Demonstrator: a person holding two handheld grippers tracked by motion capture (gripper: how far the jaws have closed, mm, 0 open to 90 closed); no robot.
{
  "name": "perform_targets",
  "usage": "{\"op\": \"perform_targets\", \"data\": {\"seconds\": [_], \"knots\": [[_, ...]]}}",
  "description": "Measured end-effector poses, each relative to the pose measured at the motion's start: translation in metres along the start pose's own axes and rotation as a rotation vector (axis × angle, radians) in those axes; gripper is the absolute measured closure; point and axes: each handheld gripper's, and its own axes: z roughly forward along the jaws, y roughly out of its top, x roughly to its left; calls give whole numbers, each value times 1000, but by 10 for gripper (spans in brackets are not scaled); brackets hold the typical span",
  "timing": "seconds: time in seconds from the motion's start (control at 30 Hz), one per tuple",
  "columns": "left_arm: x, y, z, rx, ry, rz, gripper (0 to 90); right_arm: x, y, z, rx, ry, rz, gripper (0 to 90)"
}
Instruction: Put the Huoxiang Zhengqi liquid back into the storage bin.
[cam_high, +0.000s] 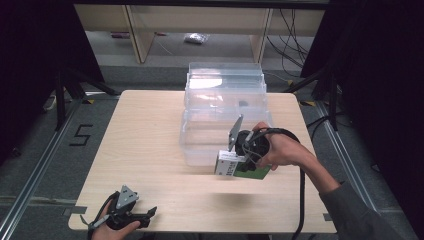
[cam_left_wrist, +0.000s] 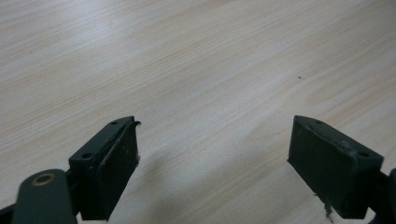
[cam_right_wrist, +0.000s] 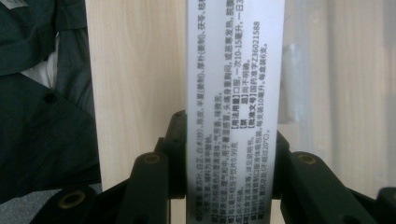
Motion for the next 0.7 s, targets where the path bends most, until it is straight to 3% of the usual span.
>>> {"op": "perform_targets", "data": {"seconds": [0.03, 0.1, 0.13, 0.17, 0.23, 0.27, 0.3, 0.33, 0.4, 0.43, 0.47, 0.5, 0.53, 0.63, 0.7], "knots": [[0, 0, 0, 3, 1, 3, 154, 1, 0, -3, 3, 5, 44, 647], [0, 0, -1, 9, 6, -5, 153, -4, -1, -7, 1, -1, 11, 647], [0, 0, 0, 0, 7, -5, 153, -5, -1, -9, 1, 3, 34, 647], [-1, -1, 1, -11, 7, -19, 153, -9, -2, -9, -17, 3, 13, 647], [0, 0, -1, 6, 8, -2, 153, -11, -3, -12, -11, 6, 48, 647], [-1, -1, 1, -13, 11, -26, 154, -13, -4, -13, -3, -11, 36, 647], [0, -1, 0, 3, 8, -13, 153, -16, -5, -14, -15, -3, 17, 647], [0, -1, 0, 3, 8, -13, 153, -17, -6, -15, -16, 5, 40, 647], [1, 0, 0, -2, 7, -4, 153, -21, -6, -16, -27, 1, 25, 647], [-1, -1, 1, -7, 9, -21, 154, -25, -7, -17, -27, 0, 21, 648], [1, -1, 0, 5, 8, -5, 153, -24, -7, -18, -12, 2, 60, 647], [1, 0, 0, 1, 10, -3, 153, -28, -8, -18, -25, 0, 33, 648], [1, 0, 0, -1, 10, -4, 154, -30, -8, -20, -14, 2, 59, 647], [1, -1, 1, 5, 11, 3, 154, -38, -11, -25, -14, -12, 65, 648], [1, -1, 1, -2, 14, -8, 153, -44, -11, -27, -24, -14, 40, 648]]}}
